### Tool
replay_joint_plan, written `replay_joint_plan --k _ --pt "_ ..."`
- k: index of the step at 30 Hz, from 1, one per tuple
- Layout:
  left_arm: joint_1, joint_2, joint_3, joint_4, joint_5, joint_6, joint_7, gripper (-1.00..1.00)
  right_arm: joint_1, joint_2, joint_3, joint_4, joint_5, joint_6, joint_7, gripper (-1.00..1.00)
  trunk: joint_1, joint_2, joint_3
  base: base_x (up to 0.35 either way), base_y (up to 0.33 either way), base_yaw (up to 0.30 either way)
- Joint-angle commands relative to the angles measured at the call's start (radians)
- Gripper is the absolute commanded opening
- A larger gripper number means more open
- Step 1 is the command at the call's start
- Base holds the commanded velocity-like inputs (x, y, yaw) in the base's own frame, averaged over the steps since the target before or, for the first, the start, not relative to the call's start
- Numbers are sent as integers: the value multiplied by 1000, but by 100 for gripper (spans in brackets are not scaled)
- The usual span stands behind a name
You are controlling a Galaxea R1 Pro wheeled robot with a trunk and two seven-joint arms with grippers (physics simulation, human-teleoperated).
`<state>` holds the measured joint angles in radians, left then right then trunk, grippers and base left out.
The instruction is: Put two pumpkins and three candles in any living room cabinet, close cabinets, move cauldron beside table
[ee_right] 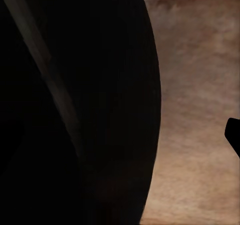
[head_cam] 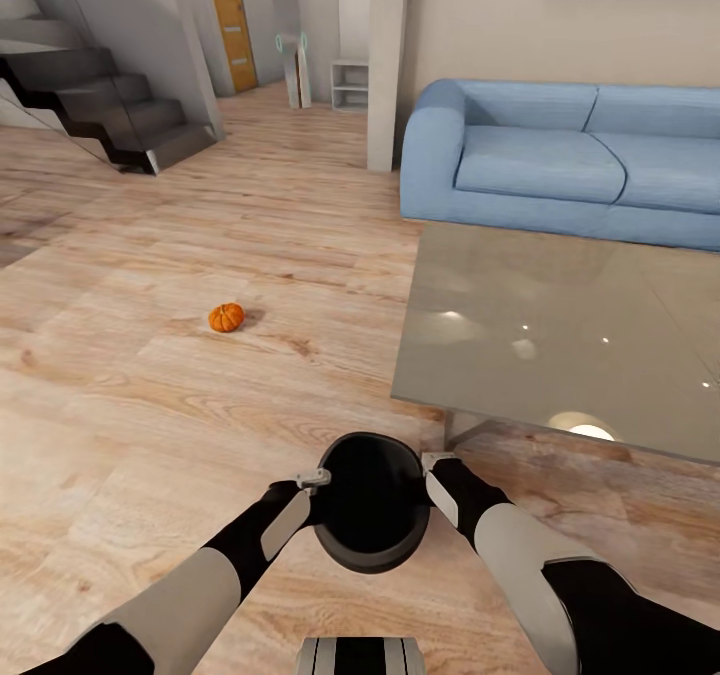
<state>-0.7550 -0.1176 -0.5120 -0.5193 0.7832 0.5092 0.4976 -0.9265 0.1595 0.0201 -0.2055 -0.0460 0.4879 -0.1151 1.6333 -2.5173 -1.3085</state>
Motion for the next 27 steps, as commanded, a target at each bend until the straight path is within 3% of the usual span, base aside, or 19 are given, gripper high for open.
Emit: replay_joint_plan --k 1,27 --pt "0 0 0 0 -2 2 1 100 0 0 0 0 0 0 0 100 0 0 0 0 0 0" --pt "0 -2 -1 -2 -1 1 -1 100 6 -1 1 1 1 -2 -1 100 -11 6 97 0 0 0"
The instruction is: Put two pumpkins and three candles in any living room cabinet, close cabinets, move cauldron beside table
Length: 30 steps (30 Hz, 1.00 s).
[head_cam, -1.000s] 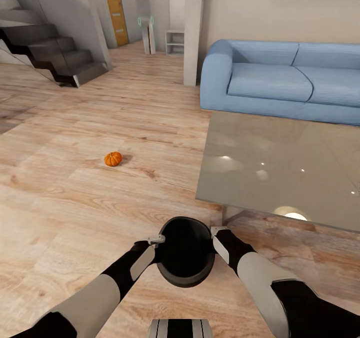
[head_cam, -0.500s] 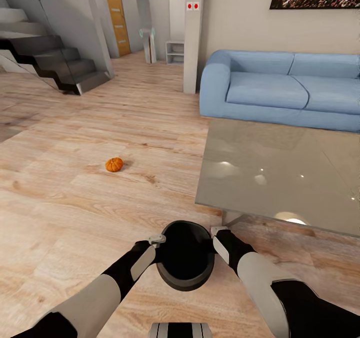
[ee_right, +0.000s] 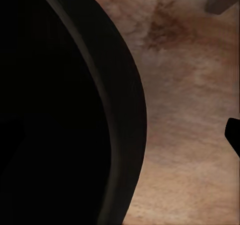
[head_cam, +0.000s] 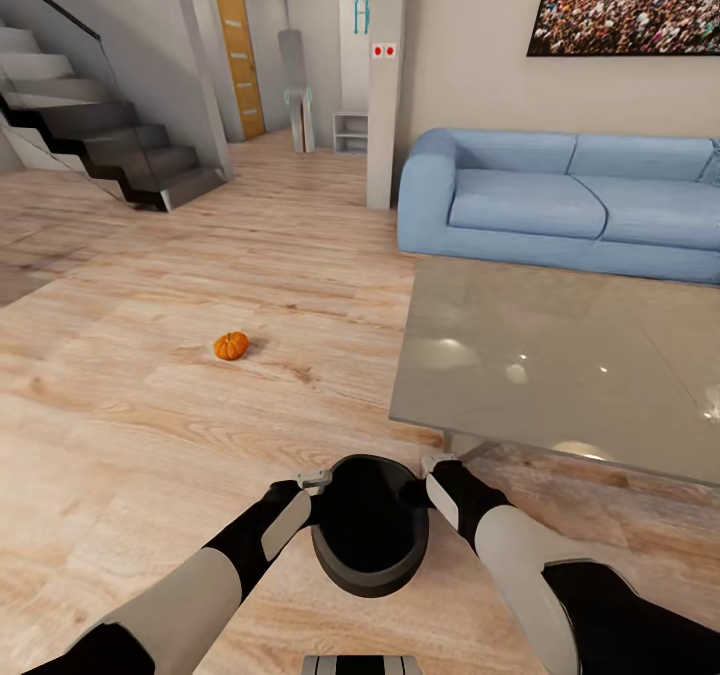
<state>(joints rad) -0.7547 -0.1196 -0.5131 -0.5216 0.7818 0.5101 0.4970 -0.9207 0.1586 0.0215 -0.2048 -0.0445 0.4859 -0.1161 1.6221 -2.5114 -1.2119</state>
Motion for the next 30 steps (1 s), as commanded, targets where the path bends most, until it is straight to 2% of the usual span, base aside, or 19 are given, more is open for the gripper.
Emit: replay_joint_plan --k 1,11,28,30 --pt "0 0 0 0 0 0 0 100 1 0 0 0 0 -1 0 100 0 0 0 0 0 0" --pt "0 0 1 -1 0 0 1 100 6 0 0 -1 1 -4 0 100 0 0 0 0 0 0" --pt "0 0 2 -2 1 1 6 100 6 1 1 -1 2 -4 0 100 -8 4 66 0 0 0" --pt "0 0 2 -2 1 1 8 100 6 1 1 -1 1 -4 0 100 -8 4 66 0 0 0"
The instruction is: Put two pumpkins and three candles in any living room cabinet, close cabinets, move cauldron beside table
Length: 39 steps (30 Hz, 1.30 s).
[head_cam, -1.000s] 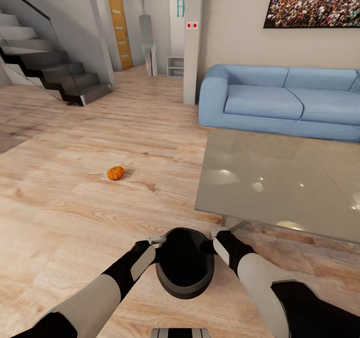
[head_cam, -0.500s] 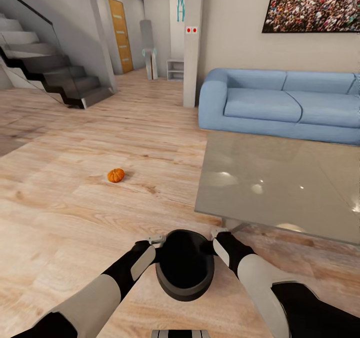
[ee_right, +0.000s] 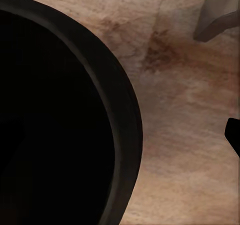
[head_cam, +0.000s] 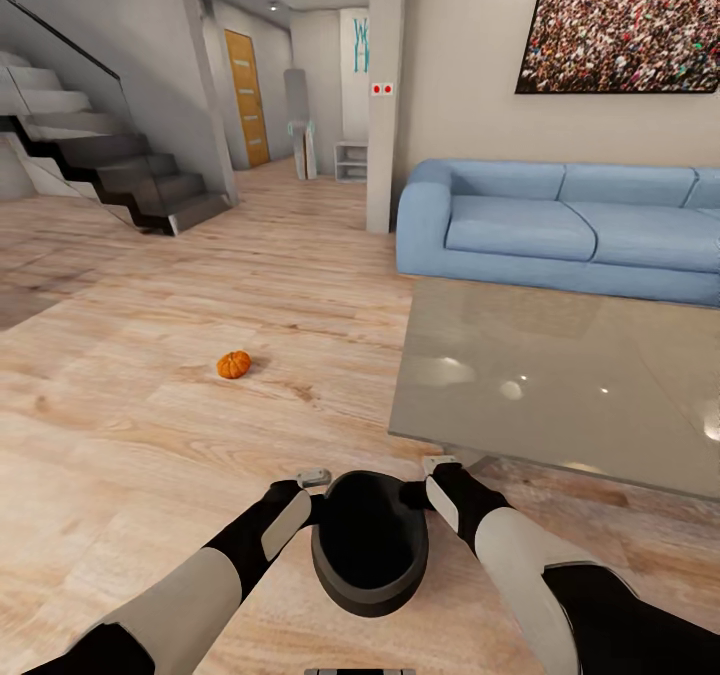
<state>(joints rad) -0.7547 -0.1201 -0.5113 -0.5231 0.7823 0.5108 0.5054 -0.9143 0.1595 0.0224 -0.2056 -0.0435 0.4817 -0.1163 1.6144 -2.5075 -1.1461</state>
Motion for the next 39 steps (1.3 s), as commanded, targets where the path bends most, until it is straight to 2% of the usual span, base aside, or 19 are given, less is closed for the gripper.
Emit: replay_joint_plan --k 1,10,24,31,39 --pt "0 0 0 0 0 0 1 100 0 0 0 0 0 0 0 100 0 0 0 0 0 0" --pt "0 2 2 0 -1 -1 4 100 0 0 0 0 0 0 0 100 0 0 0 -35 -20 0" --pt "0 1 8 0 4 0 -2 100 0 0 0 0 1 0 0 100 0 0 0 -218 -102 0" --pt "-1 2 10 -7 7 1 1 100 0 0 1 -2 0 -10 2 100 -3 2 27 -45 -19 0" --pt "6 9 11 -65 6 1 3 100 12 0 4 -16 1 -77 3 100 -7 3 58 -9 -4 0"
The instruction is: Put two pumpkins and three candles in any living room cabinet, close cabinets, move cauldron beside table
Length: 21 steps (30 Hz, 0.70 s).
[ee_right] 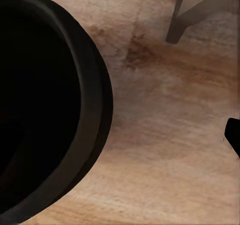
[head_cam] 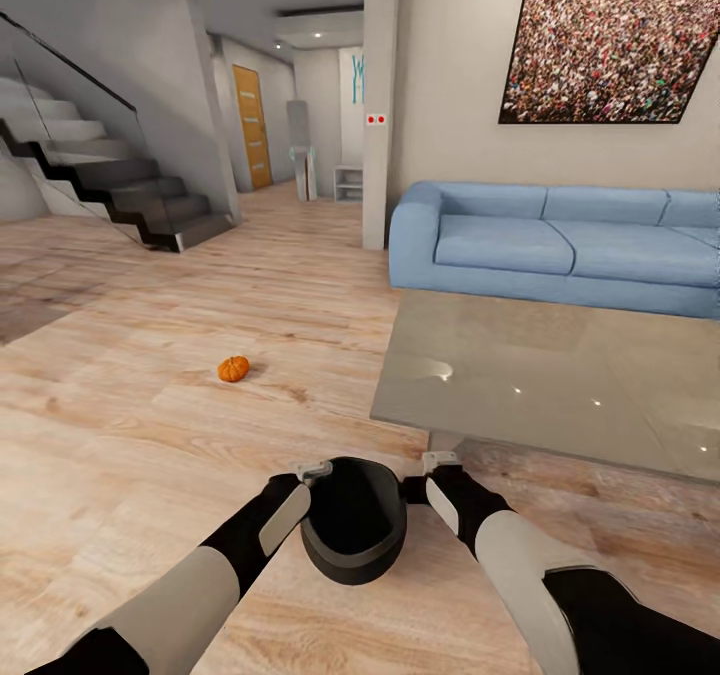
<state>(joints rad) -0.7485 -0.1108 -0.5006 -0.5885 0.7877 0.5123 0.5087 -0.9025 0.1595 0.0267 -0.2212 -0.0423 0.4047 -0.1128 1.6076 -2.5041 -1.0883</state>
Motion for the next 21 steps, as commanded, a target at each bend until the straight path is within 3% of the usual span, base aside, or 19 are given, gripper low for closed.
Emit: replay_joint_plan --k 1,9,12,17,19,21 --pt "4 1 0 -12 0 0 0 100 4 0 0 -6 0 -6 0 100 0 0 4 -3 -1 0" --pt "37 7 3 -82 -5 0 1 100 65 0 2 -102 0 -22 1 100 -4 2 35 -1 0 0" --pt "51 13 8 -97 -5 -3 3 100 142 9 5 -146 1 -30 5 100 -5 3 47 0 0 0" --pt "64 25 18 -102 -3 -37 19 100 190 14 5 -197 3 -69 59 100 -8 4 66 0 0 0" --pt "83 45 56 -124 -1 -63 34 100 221 12 5 -245 6 -94 96 100 -15 18 72 0 0 0" --pt "164 92 141 -256 -3 -81 52 100 278 11 6 -352 9 -105 125 100 -23 32 78 0 0 0"
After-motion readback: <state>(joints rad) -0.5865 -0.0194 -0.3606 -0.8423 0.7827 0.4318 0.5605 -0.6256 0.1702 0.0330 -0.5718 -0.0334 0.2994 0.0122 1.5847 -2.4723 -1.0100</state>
